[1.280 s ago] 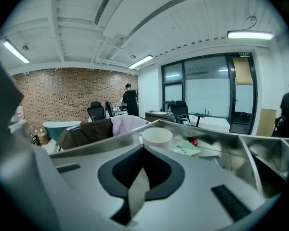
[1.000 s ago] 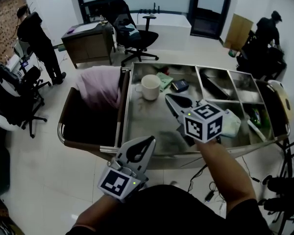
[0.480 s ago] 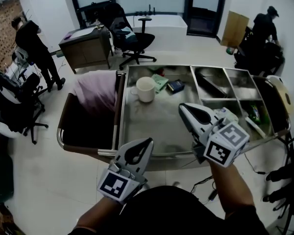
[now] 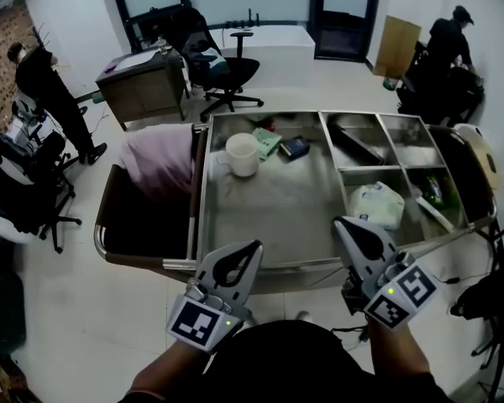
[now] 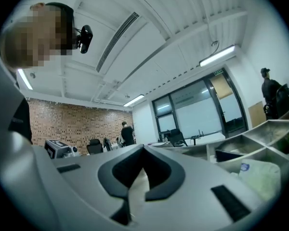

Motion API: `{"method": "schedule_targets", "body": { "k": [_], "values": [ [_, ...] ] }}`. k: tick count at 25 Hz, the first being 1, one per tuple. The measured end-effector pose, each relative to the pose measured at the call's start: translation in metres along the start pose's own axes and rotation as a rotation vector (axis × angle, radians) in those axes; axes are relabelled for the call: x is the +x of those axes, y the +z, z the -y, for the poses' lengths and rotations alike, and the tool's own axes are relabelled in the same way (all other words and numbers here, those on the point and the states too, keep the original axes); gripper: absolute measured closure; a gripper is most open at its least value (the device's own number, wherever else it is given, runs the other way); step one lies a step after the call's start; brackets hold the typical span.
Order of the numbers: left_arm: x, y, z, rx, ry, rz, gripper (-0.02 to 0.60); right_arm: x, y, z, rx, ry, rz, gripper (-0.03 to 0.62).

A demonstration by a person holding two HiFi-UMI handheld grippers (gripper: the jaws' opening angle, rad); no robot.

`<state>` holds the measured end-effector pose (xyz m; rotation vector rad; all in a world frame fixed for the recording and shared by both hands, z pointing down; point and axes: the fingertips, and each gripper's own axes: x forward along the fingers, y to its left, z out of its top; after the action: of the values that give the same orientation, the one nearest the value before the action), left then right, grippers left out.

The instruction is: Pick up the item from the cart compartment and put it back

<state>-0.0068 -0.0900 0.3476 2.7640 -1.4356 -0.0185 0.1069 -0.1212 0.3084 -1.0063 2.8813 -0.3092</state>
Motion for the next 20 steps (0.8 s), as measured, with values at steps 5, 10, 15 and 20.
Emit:
{"method": "schedule_targets", "body": {
  "k": [5, 10, 15, 20],
  "values": [
    [0.004, 0.000, 0.006, 0.000, -0.019, -0.002, 0.581, -0.006, -0.017, 0.000, -0.004, -0.010, -0.037, 0.580],
    [0.005, 0.000, 0.009, -0.001, -0.024, -0.004, 0.581, -0.006, -0.031, 0.001, -0.014, -0.019, -0.061, 0.580],
    [0.007, 0.002, 0.011, -0.006, -0.027, 0.003, 0.581, -0.007, -0.035, 0.004, -0.017, -0.021, -0.074, 0.580],
    [0.008, 0.002, 0.012, -0.005, -0.026, 0.002, 0.581, -0.003, -0.045, 0.004, -0.013, -0.027, -0.101, 0.582]
  ]
}}
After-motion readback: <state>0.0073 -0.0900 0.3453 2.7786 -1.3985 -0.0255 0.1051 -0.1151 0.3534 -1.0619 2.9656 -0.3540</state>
